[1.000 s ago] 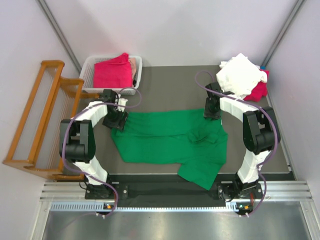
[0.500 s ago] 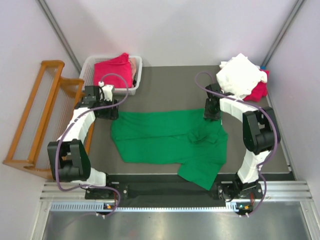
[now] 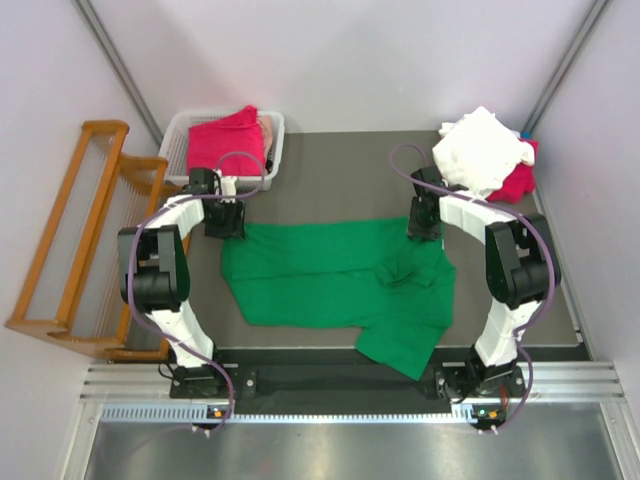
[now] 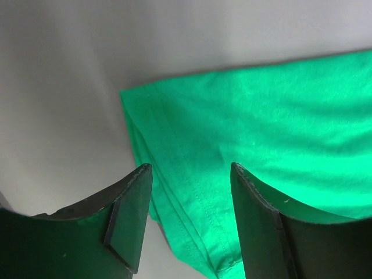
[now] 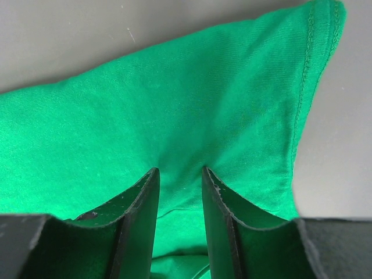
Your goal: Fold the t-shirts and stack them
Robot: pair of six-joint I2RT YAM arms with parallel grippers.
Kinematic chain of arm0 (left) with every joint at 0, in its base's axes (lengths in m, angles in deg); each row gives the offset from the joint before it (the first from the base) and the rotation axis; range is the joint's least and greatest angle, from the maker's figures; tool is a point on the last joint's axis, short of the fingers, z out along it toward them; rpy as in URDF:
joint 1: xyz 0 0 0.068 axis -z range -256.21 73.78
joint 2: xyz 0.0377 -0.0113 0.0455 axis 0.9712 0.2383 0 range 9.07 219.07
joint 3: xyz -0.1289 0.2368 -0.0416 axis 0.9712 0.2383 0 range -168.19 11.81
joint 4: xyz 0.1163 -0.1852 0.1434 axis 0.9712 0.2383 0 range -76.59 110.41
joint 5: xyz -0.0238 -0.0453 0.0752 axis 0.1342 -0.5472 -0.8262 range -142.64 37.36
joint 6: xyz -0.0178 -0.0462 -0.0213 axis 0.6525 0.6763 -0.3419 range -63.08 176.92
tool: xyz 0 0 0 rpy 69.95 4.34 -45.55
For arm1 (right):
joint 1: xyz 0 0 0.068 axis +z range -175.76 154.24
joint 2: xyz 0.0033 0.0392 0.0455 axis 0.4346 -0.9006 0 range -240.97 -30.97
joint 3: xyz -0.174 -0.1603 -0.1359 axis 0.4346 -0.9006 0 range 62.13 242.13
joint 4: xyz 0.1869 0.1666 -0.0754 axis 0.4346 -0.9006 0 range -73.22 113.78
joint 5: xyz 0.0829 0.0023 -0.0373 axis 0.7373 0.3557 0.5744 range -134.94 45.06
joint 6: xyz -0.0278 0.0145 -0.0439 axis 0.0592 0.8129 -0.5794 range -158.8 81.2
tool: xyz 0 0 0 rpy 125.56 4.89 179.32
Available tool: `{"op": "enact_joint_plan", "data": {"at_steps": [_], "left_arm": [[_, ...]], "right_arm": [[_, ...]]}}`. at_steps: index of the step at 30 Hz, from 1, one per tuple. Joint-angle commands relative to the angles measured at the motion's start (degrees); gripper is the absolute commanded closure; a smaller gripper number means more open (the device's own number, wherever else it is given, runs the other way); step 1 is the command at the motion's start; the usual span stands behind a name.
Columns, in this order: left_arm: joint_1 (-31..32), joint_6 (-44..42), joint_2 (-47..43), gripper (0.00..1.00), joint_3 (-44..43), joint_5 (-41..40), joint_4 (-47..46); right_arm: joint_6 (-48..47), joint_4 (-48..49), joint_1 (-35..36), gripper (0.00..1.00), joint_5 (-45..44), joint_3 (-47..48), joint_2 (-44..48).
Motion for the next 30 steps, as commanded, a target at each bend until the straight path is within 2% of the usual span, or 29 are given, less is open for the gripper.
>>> {"op": "enact_joint_plan", "data": {"at_steps": [1, 10, 15, 20, 30], "left_arm": [[0.0, 0.9, 0.5, 0.39, -1.8, 0.5, -0.2], [-0.1, 0.4, 0.1, 0.39, -1.9, -0.5, 0.0], [-0.1, 0.4, 0.5, 0.48, -1.2, -1.5, -0.8], [0.0, 0.1, 2.4, 0.51, -1.3, -2.6, -1.7], [0.0, 0.0, 3.3, 0.50, -1.0, -3.8, -2.5]], "right_arm": [[-0.2, 1.0, -0.4, 0.64, -0.1, 0.6, 2.2], [-0.4, 1.0, -0.4, 0.65, -0.2, 0.6, 2.6], [-0.3, 0.9, -0.4, 0.65, -0.2, 0.3, 2.8], [-0.3, 0.7, -0.4, 0.65, -0.1, 0.5, 2.9], [-0.4, 0.8, -0.5, 0.65, -0.4, 0.2, 3.1]]}}
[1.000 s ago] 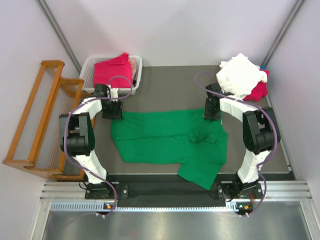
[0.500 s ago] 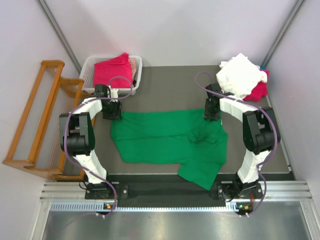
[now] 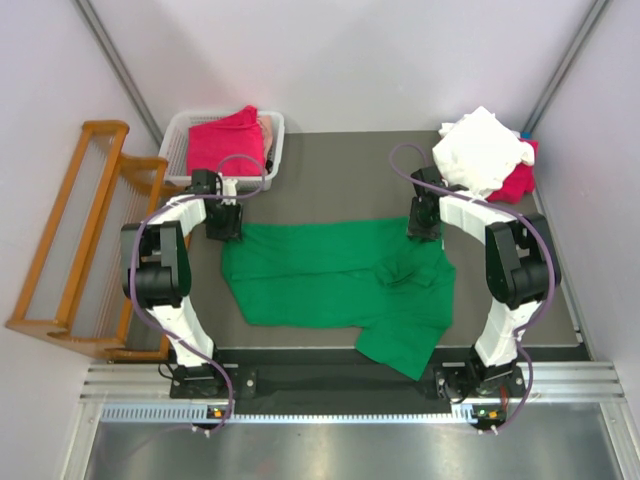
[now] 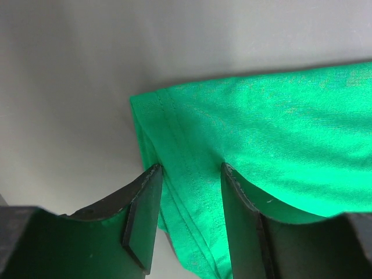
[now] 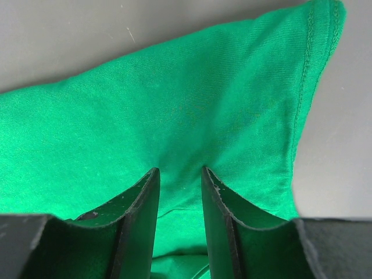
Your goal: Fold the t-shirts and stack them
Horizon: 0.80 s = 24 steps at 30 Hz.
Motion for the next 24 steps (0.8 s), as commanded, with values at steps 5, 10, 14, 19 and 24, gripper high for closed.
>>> {"op": "enact_joint_plan", "data": {"at_steps": [5, 10, 14, 19, 24], "left_arm": [[0.0, -0.5, 1.3, 0.84, -0.7, -0.4, -1.7], [-0.1, -0.6, 1.2, 1.00, -0.5, -0.1, -1.7], [-0.1, -0.5, 0.4, 1.00, -0.1, -0.6, -1.8], [-0.1, 0.2, -0.9, 1.00, 0.0, 0.0, -1.7], [0.0, 0.8, -3.7, 1.00, 0.6, 0.7, -2.0]], "right_arm": [[-0.5, 0.8, -0.5, 0.65, -0.2, 0.3, 3.1], [-0.4, 1.0, -0.5, 0.65, -0.1, 0.0, 3.1], [-0.4, 1.4, -0.4, 0.65, 0.0, -0.2, 3.0], [-0.5, 1.4, -0.5, 0.65, -0.4, 0.1, 2.9], [-0.4, 1.4, -0.4, 0.66, -0.5, 0.5, 2.6]]}}
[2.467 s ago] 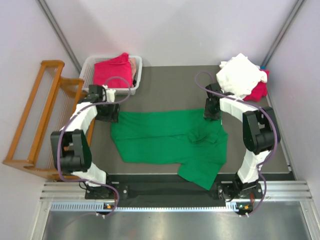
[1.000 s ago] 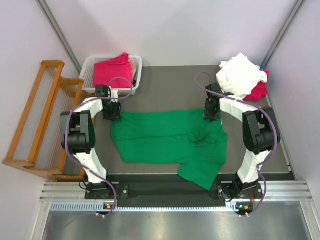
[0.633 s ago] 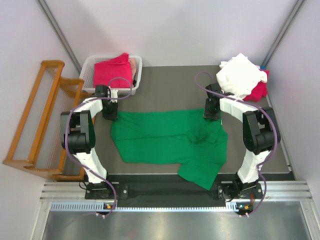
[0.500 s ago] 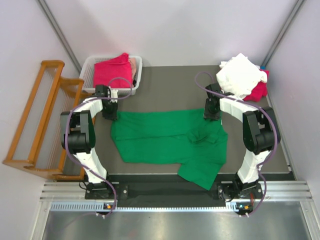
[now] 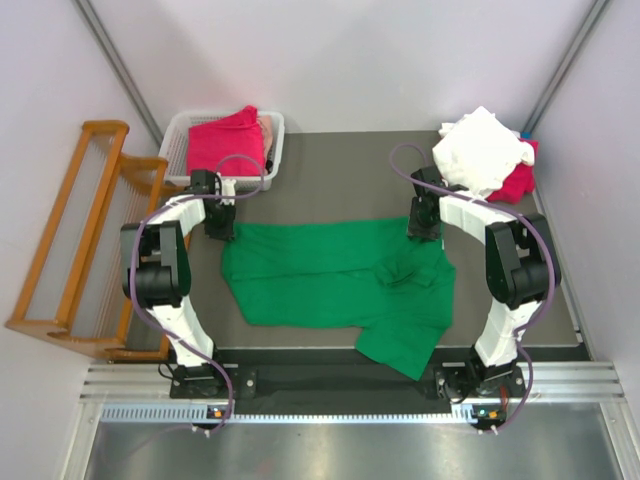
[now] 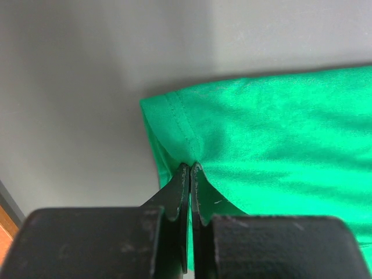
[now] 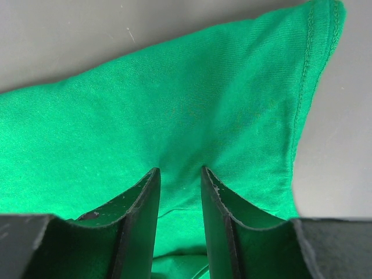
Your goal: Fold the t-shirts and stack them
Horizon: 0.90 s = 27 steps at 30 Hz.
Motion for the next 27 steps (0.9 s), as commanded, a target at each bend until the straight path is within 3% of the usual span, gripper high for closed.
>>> {"op": "enact_joint_plan", "data": {"at_steps": [1, 11, 27], "left_arm": [[0.1, 0.8, -4.3, 1.00, 0.8, 1.5, -1.7], [0.1, 1.0, -9.4, 1.00, 1.7, 1.7, -2.4], [0.1, 1.7, -2.5, 0.97, 0.1, -0.2, -4.0]], "right_arm": [[-0.4, 1.3, -0.5, 0.66, -0.3, 0.5, 2.4], [-0.1, 1.6, -0.5, 0.66, 0.1, 0.2, 2.6], [-0.5, 1.6, -0.4, 0.66, -0.2, 0.1, 3.0]]}}
